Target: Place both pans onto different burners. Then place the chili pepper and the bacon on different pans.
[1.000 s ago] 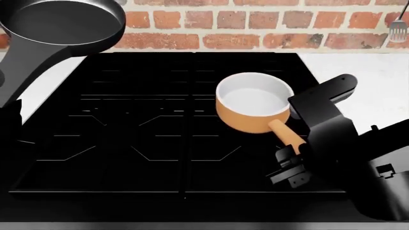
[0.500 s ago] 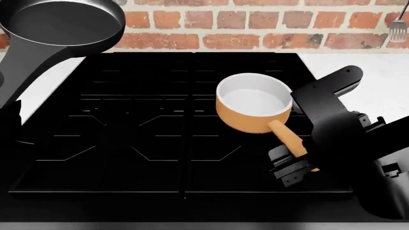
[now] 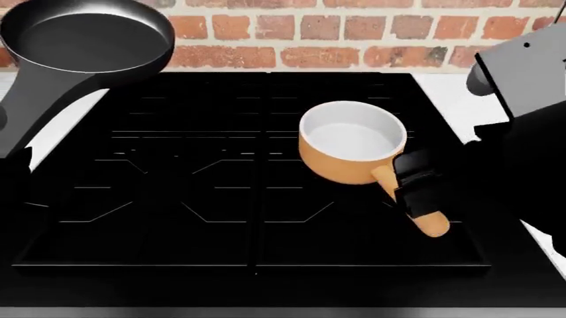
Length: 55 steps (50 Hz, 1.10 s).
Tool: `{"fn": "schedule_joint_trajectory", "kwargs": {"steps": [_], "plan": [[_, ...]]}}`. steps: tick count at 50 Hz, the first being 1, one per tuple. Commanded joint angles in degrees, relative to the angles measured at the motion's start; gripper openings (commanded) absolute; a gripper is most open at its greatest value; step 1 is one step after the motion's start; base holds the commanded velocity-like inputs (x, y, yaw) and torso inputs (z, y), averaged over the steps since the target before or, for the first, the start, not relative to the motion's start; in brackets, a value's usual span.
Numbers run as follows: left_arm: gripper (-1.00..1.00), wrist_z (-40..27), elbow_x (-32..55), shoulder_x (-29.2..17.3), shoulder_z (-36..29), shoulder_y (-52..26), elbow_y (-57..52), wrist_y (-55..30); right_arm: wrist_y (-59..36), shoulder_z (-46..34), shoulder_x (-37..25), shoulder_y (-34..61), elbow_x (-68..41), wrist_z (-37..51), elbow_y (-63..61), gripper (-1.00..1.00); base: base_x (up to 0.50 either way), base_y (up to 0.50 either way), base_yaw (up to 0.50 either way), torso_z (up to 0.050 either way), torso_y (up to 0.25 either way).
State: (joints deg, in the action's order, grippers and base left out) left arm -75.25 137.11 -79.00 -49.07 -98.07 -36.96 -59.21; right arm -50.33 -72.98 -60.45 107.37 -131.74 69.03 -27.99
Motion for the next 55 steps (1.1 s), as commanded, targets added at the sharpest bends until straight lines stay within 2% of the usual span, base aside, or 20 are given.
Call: {"fn": "schedule_joint_trajectory", "kwargs": {"steps": [1,12,32,39,55], "plan": [[-1.00,2.0,-1.5,-2.1,1.5,-4.2,-0.4,3.5,2.5,5.2,-5.1,3.2,-0.8,-1.4,-2.6,1.00,0.00,0.00,0.00,0.000,0.000],[-1.00,7.0,-2.4,-4.2,0.6,0.4,-3.1,10.5,7.4,10.0,-10.4,4.7,0.8,-3.3,-4.5,1.00,0.00,0.00,0.00,0.001,0.002],[-1.00,15.7,-17.3,-5.7,-6.4,12.9,-4.4,21.5,9.7,12.5,-12.7,5.0,1.9,-4.1,-5.5,1.00,0.00,0.00,0.00,0.001,0.002],[-1.00,15.2,-20.7,-3.9,-8.6,15.9,-5.3,22.9,10.4,12.6,-13.5,4.0,2.6,-4.7,-6.1,1.00,0.00,0.00,0.00,0.000,0.001],[-1.00,15.8,-28.5,-3.0,-12.3,21.8,-4.2,26.1,10.6,12.7,-14.0,2.8,3.3,-5.2,-6.9,1.00,0.00,0.00,0.00,0.001,0.001]]}}
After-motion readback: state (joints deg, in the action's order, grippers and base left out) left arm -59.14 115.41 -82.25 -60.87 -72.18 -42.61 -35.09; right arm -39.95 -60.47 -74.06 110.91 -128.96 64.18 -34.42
